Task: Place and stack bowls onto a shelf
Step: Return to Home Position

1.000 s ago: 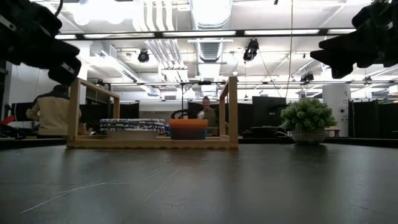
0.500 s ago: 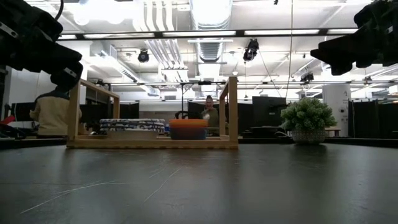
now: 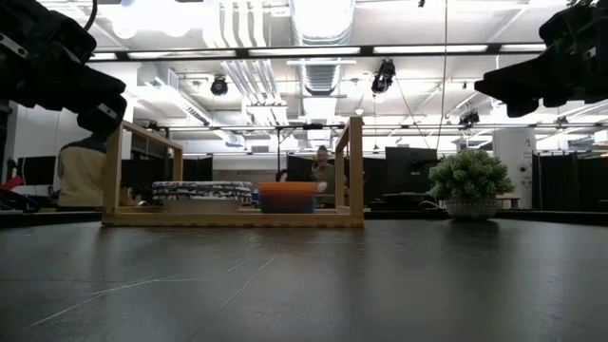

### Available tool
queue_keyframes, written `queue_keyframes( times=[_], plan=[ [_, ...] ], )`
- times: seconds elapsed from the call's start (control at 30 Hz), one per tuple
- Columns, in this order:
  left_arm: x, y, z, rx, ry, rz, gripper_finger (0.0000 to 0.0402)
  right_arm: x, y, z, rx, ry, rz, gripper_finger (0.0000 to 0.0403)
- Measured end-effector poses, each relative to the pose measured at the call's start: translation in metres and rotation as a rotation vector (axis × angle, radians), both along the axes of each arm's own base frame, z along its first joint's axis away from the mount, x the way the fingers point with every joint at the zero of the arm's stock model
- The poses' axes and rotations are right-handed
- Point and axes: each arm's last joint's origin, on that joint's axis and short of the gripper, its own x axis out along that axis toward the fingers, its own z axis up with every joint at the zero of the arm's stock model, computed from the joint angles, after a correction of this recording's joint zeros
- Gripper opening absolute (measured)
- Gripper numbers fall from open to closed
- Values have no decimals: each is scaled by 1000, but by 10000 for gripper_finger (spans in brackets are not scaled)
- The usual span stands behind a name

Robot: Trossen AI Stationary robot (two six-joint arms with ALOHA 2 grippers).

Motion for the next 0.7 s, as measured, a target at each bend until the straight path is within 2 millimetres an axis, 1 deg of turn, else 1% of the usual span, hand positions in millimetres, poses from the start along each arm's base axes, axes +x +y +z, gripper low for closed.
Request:
queue_keyframes(
  times=[0.13,0.3,0.53,0.7],
  plan=[
    [0,0,0,-4,1,1,0,0,0,0,13,1,-1,127],
    [0,0,0,5,0,0,0,0,-2,0,54,-5,-58,129],
    [0,0,0,6,1,0,0,1,-2,-2,-59,32,-62,125],
    [0,0,0,6,1,0,0,2,-2,-3,-78,47,-61,125]
  ],
)
